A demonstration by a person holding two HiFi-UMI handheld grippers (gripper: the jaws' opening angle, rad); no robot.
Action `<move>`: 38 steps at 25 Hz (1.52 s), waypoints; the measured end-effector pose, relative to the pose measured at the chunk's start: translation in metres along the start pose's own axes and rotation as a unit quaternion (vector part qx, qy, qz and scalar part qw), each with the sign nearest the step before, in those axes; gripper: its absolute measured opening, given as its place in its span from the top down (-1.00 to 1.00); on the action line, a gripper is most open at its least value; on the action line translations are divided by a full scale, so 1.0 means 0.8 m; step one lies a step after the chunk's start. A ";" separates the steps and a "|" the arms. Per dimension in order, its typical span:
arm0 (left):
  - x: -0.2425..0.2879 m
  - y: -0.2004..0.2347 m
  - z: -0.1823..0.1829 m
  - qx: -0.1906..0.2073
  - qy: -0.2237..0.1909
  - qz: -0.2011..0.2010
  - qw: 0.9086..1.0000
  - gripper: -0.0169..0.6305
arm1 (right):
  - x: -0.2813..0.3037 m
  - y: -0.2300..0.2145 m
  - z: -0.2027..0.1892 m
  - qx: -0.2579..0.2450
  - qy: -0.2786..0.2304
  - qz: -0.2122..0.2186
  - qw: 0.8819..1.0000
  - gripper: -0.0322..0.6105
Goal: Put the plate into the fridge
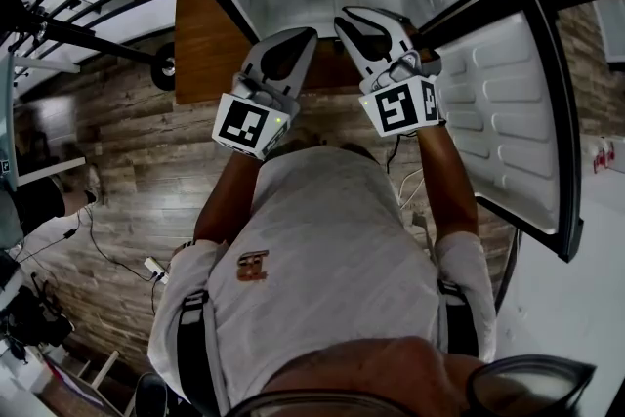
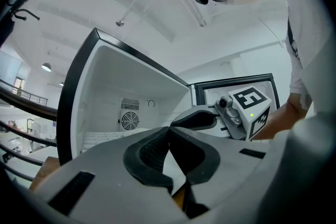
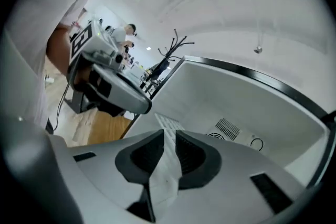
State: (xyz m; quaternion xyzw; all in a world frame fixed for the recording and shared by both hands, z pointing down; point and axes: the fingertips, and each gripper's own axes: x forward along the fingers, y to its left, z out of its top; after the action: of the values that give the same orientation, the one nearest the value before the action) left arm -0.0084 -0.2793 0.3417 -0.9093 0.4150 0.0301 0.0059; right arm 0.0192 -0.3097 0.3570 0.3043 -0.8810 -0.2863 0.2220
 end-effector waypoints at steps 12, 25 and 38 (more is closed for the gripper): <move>-0.007 0.001 0.003 -0.002 -0.005 0.009 1.000 0.89 | -0.024 0.016 0.028 0.278 -0.146 -0.013 0.949 0.77; -0.003 -0.008 0.000 -0.005 -0.011 0.001 1.000 0.89 | -0.036 0.027 0.029 0.322 -0.147 -0.011 0.935 0.80; 0.008 -0.011 -0.002 -0.006 -0.010 0.004 1.000 0.89 | -0.040 0.021 0.013 0.325 -0.137 -0.016 0.936 0.80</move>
State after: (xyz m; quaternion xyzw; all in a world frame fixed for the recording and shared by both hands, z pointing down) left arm 0.0025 -0.2781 0.3429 -0.9074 0.4182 0.0417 0.0042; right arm 0.0292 -0.2736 0.3534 0.3319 -0.9428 -0.0264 -0.0164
